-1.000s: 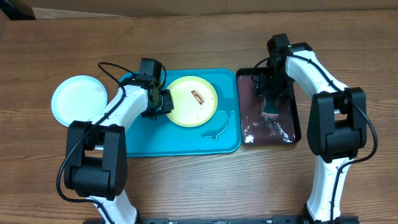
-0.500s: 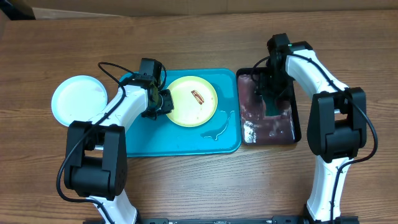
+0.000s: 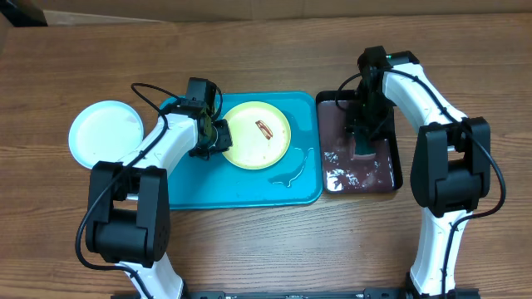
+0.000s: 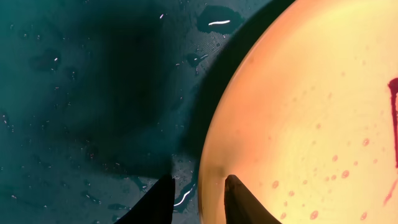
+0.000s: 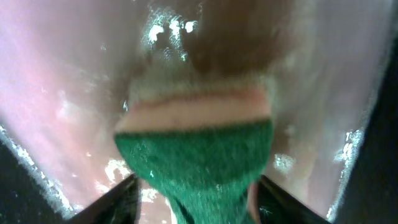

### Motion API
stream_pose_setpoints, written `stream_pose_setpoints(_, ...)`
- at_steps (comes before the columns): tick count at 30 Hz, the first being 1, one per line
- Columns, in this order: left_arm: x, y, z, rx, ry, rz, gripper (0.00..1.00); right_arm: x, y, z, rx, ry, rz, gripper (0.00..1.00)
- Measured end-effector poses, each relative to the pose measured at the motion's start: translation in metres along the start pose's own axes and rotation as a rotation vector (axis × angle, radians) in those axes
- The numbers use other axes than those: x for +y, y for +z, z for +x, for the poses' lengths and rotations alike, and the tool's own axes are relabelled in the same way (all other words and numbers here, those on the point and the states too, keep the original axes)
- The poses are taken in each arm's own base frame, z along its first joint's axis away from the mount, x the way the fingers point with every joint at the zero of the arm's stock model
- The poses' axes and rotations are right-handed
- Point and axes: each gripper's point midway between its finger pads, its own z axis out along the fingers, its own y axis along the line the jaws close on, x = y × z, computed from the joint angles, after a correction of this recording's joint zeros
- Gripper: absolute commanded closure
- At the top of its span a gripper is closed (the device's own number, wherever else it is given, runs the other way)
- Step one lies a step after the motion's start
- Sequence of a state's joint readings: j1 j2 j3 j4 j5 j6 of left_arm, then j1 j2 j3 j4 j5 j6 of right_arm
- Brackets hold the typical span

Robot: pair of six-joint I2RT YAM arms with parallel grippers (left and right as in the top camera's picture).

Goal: Clean dirty plates on tray and stack at the side
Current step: 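Rub the sponge in the black tray's water with the right gripper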

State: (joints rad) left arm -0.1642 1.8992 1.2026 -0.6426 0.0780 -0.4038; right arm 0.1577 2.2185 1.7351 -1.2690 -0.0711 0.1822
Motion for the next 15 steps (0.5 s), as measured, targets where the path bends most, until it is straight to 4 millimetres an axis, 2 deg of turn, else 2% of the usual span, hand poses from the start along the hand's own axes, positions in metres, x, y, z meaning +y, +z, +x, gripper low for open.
stream_pose_setpoints(2,0.0,0.0,-0.0001,0.0,0.0,0.0,0.71,-0.0011,0.0,0.0034,0.014,-0.019,0.005,0.56)
stream_pose_setpoints(7,0.0,0.0,0.0,0.0,0.0,0.0,0.71,-0.0017,0.0,0.0036,0.015,-0.039,0.008,0.49)
stream_pose_setpoints(10,0.0,0.0,0.0001,0.0,0.0,0.0,0.71,-0.0017,0.0,0.0038,0.015,-0.047,0.008,0.49)
stream_pose_setpoints(12,0.0001,0.0,0.0002,0.001,0.0,0.0,0.71,-0.0016,0.0,0.0037,0.015,-0.048,0.007,0.52)
stream_pose_setpoints(15,0.0001,0.0,0.0002,0.001,0.0,0.0,0.71,-0.0016,0.0,0.0037,0.015,-0.052,0.008,0.63)
